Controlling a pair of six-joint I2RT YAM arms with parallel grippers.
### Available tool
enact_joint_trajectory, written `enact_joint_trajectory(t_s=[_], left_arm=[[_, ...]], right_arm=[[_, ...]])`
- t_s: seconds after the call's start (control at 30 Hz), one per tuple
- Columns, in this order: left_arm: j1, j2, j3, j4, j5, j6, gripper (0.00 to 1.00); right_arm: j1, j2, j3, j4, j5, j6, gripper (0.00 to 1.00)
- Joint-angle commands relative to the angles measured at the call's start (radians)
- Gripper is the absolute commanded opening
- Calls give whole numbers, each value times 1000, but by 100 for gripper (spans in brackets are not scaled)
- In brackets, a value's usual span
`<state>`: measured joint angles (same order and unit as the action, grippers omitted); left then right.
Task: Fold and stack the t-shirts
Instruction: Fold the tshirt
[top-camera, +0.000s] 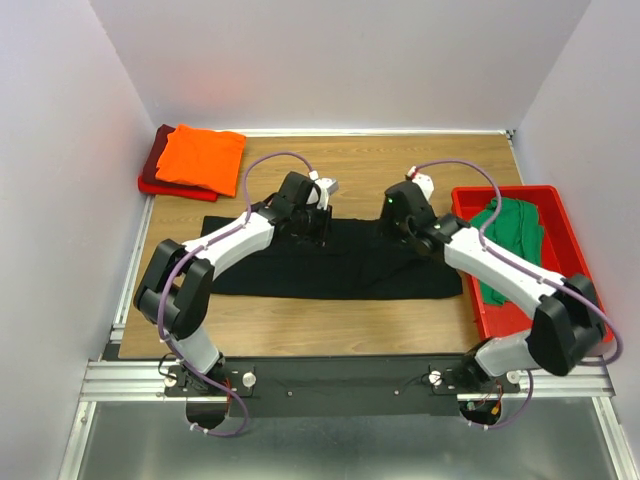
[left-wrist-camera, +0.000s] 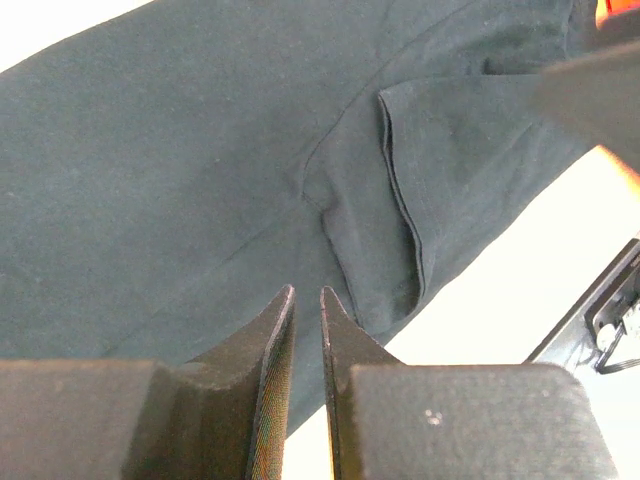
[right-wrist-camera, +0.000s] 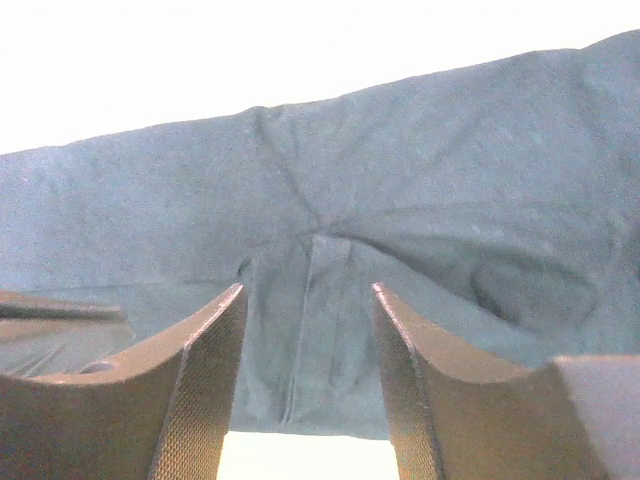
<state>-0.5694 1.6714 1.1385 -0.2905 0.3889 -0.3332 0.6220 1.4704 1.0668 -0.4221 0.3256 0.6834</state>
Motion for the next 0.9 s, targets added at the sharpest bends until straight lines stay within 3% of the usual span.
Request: enact_joint_trajectory(t_s=[0.0,0.2,0.33,0.6,0.73,0.87], left_arm=[[3,-36,-2,-7,-21,10,24],[3,-38,-25,2,-16,10,24],[3,-42,-52,10,-33,0,24],[3,-59,-169,5,-221,-56,23],[3,-61,-247,20,-288,-84,21],[-3,-27,-276,56,-278,-113,20]], right_arm=[[4,-53,-99,-72,76,82,52],[-31,69,-168,-67,92,122,43],[-48,146,-186,-52,87,125,43],[-50,189,-177,-30,63,99,47],[-64,261,-122,-14,47,61,48],[-129,392,55,5,13,-39,48]])
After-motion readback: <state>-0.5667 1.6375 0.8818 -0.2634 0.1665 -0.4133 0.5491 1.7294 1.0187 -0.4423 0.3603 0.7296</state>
